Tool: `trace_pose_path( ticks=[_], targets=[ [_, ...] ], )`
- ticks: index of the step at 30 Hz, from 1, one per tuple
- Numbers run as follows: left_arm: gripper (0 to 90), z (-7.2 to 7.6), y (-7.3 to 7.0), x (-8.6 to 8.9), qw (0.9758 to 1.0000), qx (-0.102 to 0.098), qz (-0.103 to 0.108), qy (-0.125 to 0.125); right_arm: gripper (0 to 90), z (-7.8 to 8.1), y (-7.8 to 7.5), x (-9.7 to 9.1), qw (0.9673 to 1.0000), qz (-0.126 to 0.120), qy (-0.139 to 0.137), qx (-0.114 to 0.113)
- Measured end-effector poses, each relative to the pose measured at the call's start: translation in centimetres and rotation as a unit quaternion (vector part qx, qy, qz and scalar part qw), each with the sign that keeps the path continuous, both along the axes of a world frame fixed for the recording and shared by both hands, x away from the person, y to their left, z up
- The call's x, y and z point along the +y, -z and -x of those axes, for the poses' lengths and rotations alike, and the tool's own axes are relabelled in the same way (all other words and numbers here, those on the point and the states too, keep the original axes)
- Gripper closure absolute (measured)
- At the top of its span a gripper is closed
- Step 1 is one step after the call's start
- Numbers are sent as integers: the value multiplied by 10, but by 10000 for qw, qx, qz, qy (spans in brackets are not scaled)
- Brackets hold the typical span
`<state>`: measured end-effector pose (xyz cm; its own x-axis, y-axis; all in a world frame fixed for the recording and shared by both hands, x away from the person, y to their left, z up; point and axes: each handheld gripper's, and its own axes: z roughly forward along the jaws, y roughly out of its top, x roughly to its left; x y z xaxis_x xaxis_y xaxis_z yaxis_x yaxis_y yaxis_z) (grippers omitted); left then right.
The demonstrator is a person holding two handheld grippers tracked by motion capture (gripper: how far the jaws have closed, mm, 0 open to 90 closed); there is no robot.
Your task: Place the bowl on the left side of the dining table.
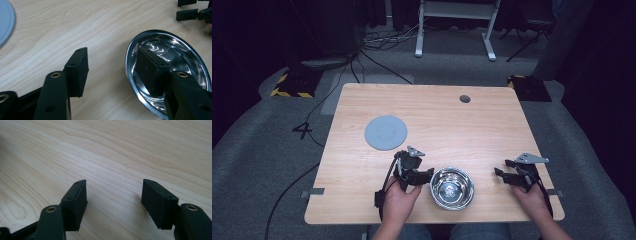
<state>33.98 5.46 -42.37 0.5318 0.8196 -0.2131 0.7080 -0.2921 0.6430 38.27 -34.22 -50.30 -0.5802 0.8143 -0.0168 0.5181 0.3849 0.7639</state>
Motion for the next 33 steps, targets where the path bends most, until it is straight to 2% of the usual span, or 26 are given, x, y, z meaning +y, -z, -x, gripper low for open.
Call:
trace_pose_path(
  ticks=[5,7,8,9,10,11,14,21,23,27,29,33],
  targets=[
    [436,-3,5,-11,9999,159,43,48,374,0,0,0,10000,0,-1,0],
    [435,-6,10,-15,9995,313,-48,68,374,0,0,0,10000,0,0,0],
    [434,-8,12,-17,9991,406,-103,13,374,0,0,0,10000,-1,1,0],
    [431,-12,18,-19,9980,619,-85,-49,374,0,0,0,10000,1,-1,-1],
    [428,-12,18,-19,9980,619,-85,-49,374,0,0,0,10000,1,-1,-1],
    [428,-13,21,-20,9968,789,-46,-68,374,0,0,0,10000,0,0,-1],
    [422,-17,33,-26,9938,1106,78,34,374,0,0,0,10000,-2,0,-1],
    [445,-20,44,-38,9932,1146,-164,134,374,0,0,0,10000,-1,0,-1],
    [483,-20,48,-42,9932,1117,-301,135,374,0,0,0,10000,-2,0,0],
    [548,-18,50,-45,9941,1007,-369,154,374,0,0,0,10000,-3,1,0],
    [566,-17,49,-46,9938,1030,-384,159,374,0,0,0,10000,-3,1,0],
    [685,-18,49,-50,9927,1044,-492,352,374,0,0,0,10000,-4,1,0]
  ],
)
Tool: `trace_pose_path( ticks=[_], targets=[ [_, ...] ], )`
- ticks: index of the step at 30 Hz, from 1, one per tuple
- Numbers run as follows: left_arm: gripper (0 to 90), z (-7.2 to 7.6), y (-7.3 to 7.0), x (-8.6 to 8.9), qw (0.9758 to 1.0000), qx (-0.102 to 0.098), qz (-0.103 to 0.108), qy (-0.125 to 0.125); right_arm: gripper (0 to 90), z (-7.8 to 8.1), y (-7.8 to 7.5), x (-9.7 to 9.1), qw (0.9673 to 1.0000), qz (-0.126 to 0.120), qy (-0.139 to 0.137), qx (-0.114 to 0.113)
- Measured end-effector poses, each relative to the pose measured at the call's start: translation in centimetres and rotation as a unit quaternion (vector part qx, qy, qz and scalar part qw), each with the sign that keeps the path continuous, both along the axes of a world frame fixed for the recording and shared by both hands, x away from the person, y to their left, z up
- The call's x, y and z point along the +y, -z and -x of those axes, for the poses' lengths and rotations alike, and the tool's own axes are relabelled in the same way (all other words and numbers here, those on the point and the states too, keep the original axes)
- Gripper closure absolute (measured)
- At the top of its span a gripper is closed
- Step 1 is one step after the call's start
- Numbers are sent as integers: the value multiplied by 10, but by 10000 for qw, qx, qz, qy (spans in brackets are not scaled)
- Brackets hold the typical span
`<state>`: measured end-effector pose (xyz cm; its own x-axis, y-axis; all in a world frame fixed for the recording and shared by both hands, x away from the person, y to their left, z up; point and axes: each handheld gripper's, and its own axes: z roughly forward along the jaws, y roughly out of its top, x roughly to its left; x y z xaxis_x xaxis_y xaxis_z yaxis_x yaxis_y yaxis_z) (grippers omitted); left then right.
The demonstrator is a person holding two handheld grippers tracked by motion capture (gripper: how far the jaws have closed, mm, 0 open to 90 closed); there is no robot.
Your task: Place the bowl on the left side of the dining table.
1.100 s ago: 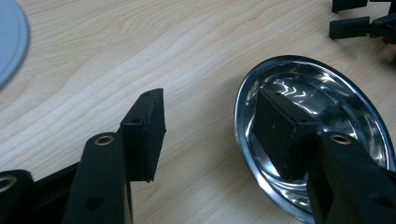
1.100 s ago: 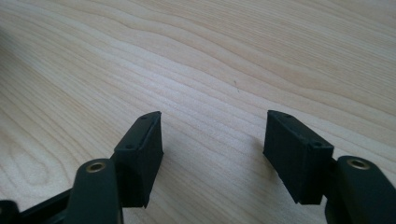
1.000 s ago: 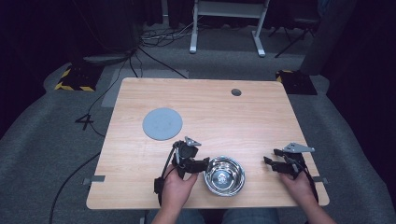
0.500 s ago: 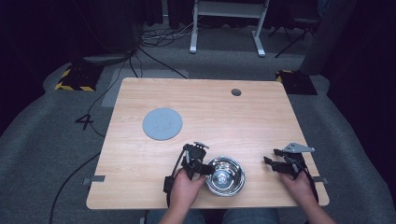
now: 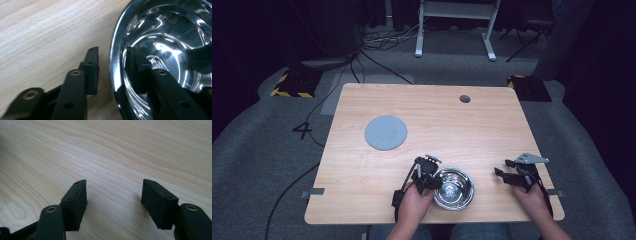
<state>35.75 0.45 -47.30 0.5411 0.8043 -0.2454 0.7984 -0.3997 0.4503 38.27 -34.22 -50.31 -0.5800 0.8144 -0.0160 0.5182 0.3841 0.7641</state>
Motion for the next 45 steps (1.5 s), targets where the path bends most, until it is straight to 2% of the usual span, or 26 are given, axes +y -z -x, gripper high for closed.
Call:
trace_pose_path(
  ticks=[3,4,5,7,9,11,12,16,19,26,35,40,45],
  targets=[
    [788,-1,1,-1,9998,108,131,78,374,0,0,0,10000,1,0,1],
    [817,-2,2,2,9990,248,373,40,374,0,0,0,10000,-1,0,1],
    [831,-2,2,2,9990,248,373,40,374,0,0,0,10000,-1,0,1],
    [842,-2,2,5,9983,297,502,13,374,0,0,0,10000,-1,1,1],
    [860,-2,-1,10,9961,344,808,32,374,0,0,0,10000,-3,3,7],
    [864,2,-6,10,9981,159,597,19,374,0,0,0,10000,-2,1,1],
    [864,3,-9,11,9982,124,586,42,374,0,0,0,10000,-2,2,4],
    [864,5,-18,17,9969,77,785,-59,374,0,0,0,10000,-4,4,5],
    [864,6,-24,21,9973,-40,735,-65,374,0,0,0,10000,0,0,1],
    [864,6,-29,32,9971,-88,729,-176,374,0,0,0,10000,3,0,0],
    [864,10,-36,54,9960,-192,738,-469,371,2,0,0,10000,-4,41,4],
    [863,15,-37,71,9937,-233,827,-719,370,2,0,0,10000,-3,43,6],
    [863,19,-38,84,9928,-269,797,-854,370,2,0,0,10000,-2,41,3]
  ],
)
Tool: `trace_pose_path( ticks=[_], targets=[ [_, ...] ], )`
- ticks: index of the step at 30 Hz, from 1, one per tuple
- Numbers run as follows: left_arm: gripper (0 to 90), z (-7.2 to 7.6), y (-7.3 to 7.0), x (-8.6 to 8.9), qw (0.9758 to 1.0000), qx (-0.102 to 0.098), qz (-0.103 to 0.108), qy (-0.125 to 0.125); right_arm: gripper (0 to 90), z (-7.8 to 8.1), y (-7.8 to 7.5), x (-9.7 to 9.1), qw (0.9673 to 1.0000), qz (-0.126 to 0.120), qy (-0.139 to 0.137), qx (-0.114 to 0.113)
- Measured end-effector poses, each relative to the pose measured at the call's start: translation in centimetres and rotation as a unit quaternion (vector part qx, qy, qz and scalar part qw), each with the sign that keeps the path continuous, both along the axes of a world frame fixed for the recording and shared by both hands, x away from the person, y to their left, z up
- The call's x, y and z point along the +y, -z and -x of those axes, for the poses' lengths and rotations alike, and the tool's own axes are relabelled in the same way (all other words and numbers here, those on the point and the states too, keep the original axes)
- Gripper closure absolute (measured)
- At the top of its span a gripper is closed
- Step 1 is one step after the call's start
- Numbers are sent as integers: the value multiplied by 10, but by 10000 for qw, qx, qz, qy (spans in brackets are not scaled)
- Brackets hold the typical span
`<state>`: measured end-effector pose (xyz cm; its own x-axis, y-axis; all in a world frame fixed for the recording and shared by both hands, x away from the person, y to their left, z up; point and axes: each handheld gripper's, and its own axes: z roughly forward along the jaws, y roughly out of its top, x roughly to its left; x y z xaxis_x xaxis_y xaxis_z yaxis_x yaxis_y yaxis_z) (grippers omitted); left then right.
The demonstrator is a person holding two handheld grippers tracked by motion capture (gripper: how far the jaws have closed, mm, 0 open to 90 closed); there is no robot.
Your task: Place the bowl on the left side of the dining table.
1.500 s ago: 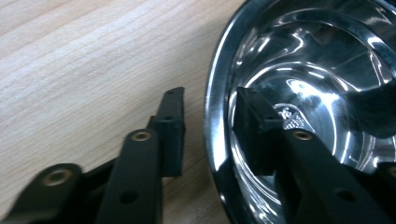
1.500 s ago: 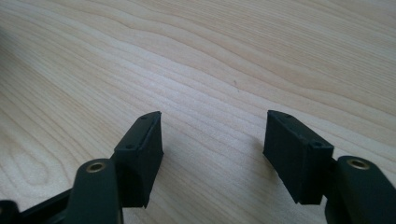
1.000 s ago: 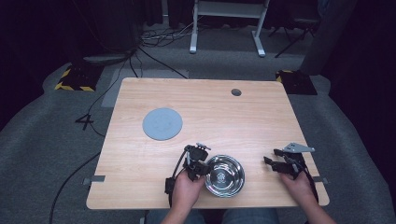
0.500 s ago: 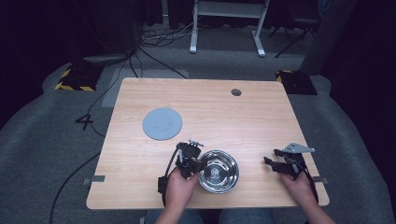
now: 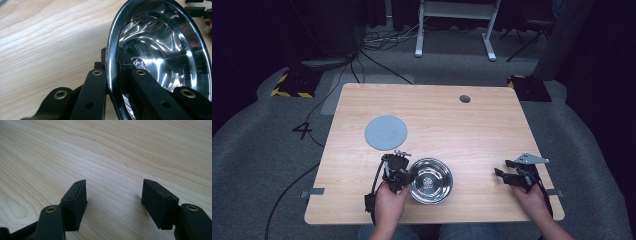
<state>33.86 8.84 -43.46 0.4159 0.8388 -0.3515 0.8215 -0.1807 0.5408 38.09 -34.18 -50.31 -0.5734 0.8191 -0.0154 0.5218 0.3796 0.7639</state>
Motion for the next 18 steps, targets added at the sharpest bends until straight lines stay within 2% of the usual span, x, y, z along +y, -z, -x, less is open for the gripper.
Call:
trace_pose_path(
  ticks=[7,18],
  targets=[
    [863,0,-2,17,9998,-48,41,-203,370,0,0,0,10000,-8,5,2],
    [853,-8,-10,29,9994,-211,-86,-276,364,0,0,1,10000,-1,7,3]
  ],
)
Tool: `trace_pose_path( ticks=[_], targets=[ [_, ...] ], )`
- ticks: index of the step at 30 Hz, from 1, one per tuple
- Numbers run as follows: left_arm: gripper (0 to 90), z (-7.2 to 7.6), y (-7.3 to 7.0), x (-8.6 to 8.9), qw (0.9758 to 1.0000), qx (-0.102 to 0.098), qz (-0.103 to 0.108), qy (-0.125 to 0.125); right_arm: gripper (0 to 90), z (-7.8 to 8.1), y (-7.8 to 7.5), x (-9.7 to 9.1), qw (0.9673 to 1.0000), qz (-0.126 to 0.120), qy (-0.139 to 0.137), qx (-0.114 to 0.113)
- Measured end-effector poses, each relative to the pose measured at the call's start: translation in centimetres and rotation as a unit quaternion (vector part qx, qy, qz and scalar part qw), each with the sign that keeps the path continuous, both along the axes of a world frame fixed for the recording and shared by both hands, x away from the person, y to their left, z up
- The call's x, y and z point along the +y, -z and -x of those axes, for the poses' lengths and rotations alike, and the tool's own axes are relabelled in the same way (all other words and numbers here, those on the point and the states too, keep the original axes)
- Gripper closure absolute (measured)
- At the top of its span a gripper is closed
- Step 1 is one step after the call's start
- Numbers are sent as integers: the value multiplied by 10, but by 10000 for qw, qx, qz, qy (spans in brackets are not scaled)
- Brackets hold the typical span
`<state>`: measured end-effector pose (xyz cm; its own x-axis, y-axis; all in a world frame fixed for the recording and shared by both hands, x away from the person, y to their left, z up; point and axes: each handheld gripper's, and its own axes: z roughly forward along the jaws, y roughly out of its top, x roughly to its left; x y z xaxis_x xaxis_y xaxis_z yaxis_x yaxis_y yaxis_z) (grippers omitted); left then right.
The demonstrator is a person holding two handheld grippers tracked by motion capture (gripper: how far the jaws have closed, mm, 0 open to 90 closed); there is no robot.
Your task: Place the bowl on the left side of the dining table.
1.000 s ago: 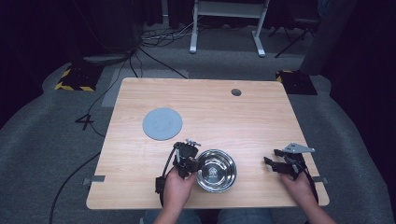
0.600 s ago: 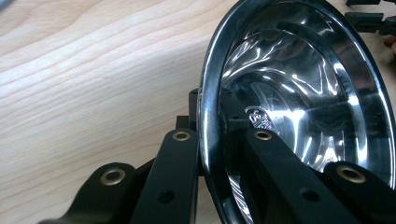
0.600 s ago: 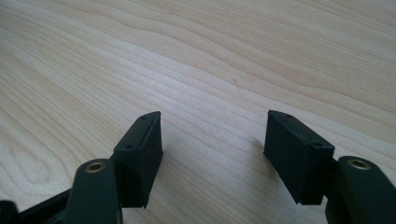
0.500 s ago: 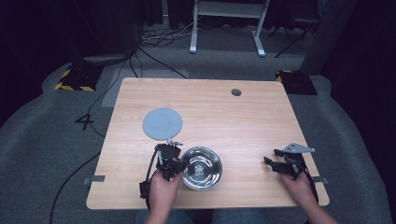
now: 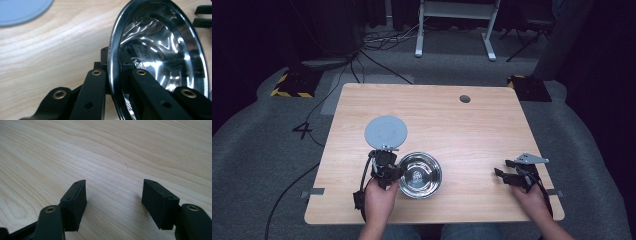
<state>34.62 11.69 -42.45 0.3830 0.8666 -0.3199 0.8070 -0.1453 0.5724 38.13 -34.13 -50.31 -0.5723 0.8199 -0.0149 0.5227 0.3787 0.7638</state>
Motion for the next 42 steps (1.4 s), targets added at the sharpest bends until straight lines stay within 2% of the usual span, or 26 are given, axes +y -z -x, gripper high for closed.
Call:
trace_pose_path(
  ticks=[1,6,9,10,13,19,28,33,38,42],
  targets=[
    [853,-2,-2,2,10000,-9,-48,-39,364,0,0,0,10000,3,0,-2],
    [858,-13,-12,11,9999,-46,42,-140,364,0,0,0,10000,-1,-3,0],
    [858,-20,-18,18,9997,-80,55,-202,363,0,0,0,10000,0,0,1],
    [858,-22,-20,20,9998,-109,0,-189,363,0,0,0,10000,0,0,1],
    [858,-28,-24,28,9994,-130,59,-324,363,0,0,0,10000,1,-1,1],
    [859,-43,-29,42,9991,-111,121,-388,363,0,0,0,10000,-1,-2,0],
    [860,-62,-41,55,9990,-161,74,-413,361,0,0,0,10000,15,-3,-2],
    [860,-75,-42,59,9977,-146,221,-622,355,0,0,0,10000,1,24,1],
    [860,-86,-43,69,9968,-115,395,-691,352,0,0,0,10000,11,12,-3],
    [861,-96,-47,76,9960,-139,363,-800,349,0,0,0,10000,12,18,-1]
  ],
)
